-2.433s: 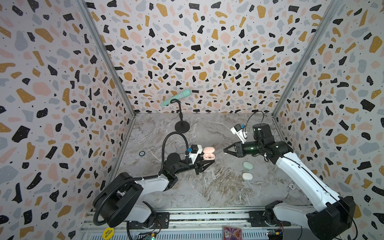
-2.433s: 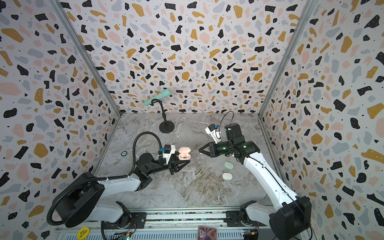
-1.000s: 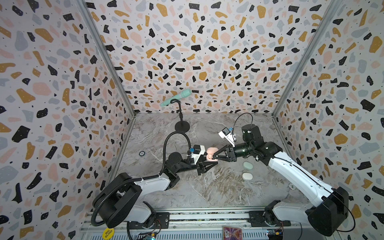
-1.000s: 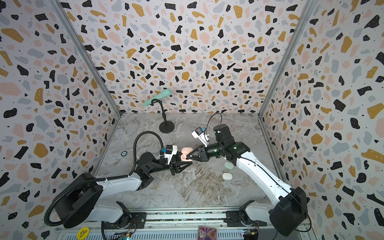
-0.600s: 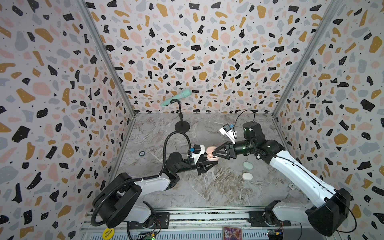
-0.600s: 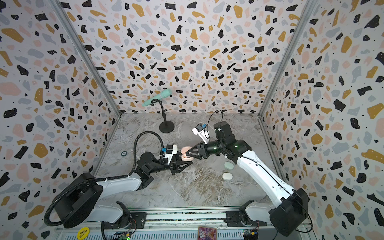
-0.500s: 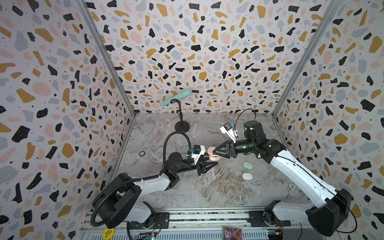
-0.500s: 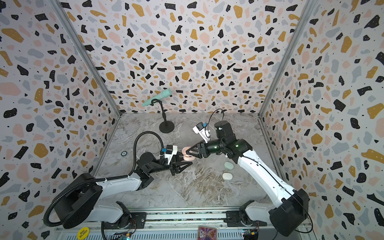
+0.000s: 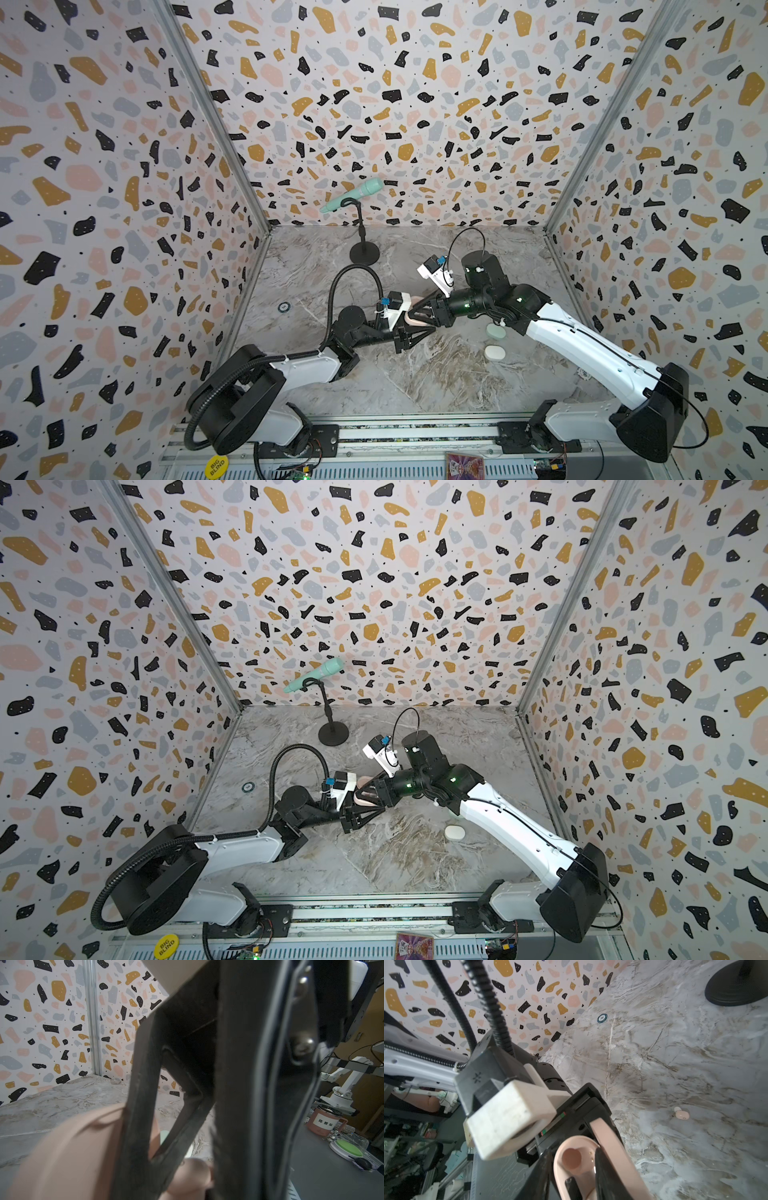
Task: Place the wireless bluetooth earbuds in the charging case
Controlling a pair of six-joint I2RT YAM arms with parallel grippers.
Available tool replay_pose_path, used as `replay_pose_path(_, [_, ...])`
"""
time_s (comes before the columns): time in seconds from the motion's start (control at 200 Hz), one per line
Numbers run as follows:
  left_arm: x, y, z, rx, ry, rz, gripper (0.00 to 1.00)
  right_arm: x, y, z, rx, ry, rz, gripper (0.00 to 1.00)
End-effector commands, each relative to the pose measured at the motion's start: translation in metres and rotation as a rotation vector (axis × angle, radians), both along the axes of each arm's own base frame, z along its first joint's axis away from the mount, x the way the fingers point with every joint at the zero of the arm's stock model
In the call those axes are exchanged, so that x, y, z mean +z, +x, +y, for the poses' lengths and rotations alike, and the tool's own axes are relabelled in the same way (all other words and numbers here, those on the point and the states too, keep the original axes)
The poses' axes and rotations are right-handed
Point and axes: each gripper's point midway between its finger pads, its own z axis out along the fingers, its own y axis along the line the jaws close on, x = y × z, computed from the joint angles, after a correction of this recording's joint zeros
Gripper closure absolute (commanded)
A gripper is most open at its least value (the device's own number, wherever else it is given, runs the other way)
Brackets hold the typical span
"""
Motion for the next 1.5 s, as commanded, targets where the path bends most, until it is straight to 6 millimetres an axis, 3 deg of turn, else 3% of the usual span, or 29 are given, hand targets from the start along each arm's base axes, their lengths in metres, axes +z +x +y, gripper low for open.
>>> replay_pose_path(0.0, [0.054, -0.004, 0.005, 0.019, -0.133, -0.176, 0.52, -0.019, -0.005, -0.008, -0.036, -0.078, 0.049, 0.67])
replay_pose_path(0.19, [0.054, -0.003, 0.007, 0.042, -0.113, -0.189, 0.49, -0.020, -0.003, -0.006, -0.033, -0.109, 0.036, 0.68])
replay_pose_path(0.656, [0.050, -0.001, 0.006, 0.044, -0.092, -0.176, 0.64, -0.011, 0.002, -0.005, -0.047, -0.112, 0.019, 0.66])
replay_pose_path(0.806, [0.044, 0.003, 0.006, 0.056, -0.080, -0.146, 0.68, 0.003, -0.002, -0.005, -0.033, -0.088, 0.009, 0.62])
replay_pose_path(1.096, [0.040, 0.011, 0.009, 0.068, -0.099, -0.073, 0.70, 0.021, -0.012, -0.018, -0.028, -0.099, -0.025, 0.51])
replay_pose_path(1.277, [0.037, 0.012, 0.005, 0.052, -0.082, -0.053, 0.71, 0.035, -0.007, -0.033, -0.060, -0.140, -0.096, 0.46])
replay_pose_path(1.497, [0.039, 0.010, 0.003, 0.031, -0.070, -0.043, 0.71, 0.024, 0.008, -0.048, -0.102, -0.252, -0.171, 0.43])
